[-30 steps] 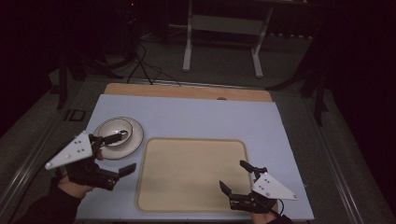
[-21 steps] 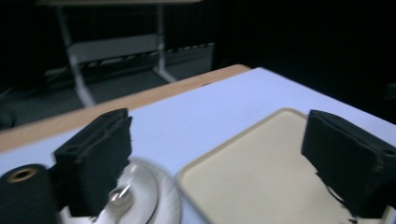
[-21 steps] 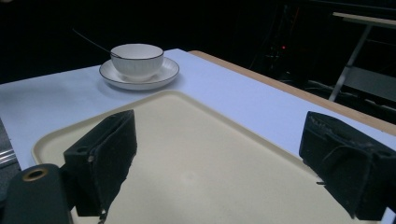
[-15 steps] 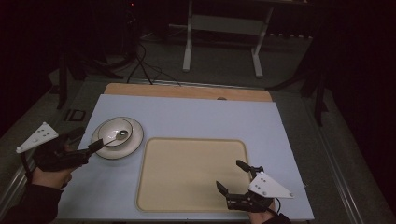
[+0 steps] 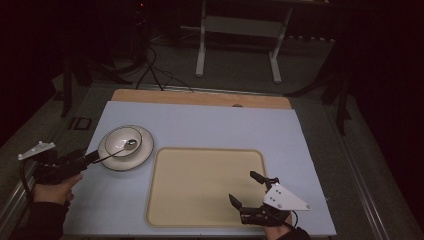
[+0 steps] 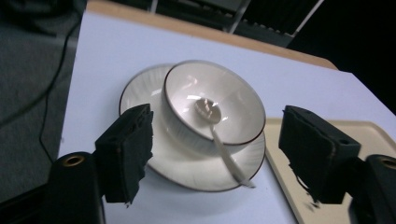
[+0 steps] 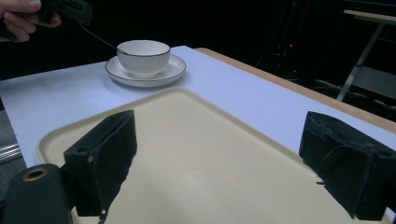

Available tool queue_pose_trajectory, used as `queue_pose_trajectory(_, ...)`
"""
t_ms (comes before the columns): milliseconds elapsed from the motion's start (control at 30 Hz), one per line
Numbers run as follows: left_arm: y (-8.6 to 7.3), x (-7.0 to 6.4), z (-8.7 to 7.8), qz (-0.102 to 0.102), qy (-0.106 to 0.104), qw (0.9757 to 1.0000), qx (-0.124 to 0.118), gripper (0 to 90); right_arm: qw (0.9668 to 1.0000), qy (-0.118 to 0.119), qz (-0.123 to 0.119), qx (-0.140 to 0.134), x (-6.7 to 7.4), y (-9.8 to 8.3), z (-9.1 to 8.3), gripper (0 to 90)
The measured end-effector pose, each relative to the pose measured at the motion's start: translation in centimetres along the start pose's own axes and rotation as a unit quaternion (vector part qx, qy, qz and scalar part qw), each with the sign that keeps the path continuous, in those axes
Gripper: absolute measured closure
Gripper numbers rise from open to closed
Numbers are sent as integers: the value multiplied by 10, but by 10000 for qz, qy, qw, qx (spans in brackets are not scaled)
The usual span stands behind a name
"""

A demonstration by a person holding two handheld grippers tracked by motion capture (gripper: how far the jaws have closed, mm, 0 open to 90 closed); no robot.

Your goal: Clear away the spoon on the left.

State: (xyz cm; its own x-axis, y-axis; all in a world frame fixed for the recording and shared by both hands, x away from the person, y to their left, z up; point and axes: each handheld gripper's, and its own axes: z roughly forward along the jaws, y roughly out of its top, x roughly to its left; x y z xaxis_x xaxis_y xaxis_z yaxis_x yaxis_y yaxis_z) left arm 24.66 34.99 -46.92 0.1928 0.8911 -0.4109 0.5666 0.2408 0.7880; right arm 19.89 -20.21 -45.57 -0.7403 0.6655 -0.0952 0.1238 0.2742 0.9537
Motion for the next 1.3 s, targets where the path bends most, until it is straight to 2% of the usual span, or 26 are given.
queue_pose_trajectory(33,-1,1,2,-112,58,9999,69,288,10000,18,8,1,0,0,1,114)
queue_pose_trajectory(167,-6,4,8,-445,63,9989,163,317,10000,52,-2,22,0,0,3,114)
queue_pose_trajectory(333,-14,6,17,-865,27,9958,305,401,10000,69,-20,9,0,0,3,114)
queue_pose_trajectory(567,-20,4,26,-1365,5,9905,144,570,10000,62,-13,19,0,0,4,114)
queue_pose_trajectory(867,-24,1,28,-1631,6,9865,112,736,10000,73,-6,39,-1,0,4,115)
queue_pose_trajectory(933,-25,2,27,-1718,-34,9851,115,740,10000,71,-2,36,-1,0,5,114)
queue_pose_trajectory(1133,-25,3,25,-1804,-71,9836,-8,824,10000,64,-20,51,0,-1,5,114)
queue_pose_trajectory(1300,-24,3,20,-1822,12,9831,-191,882,10000,56,-13,65,0,-1,6,114)
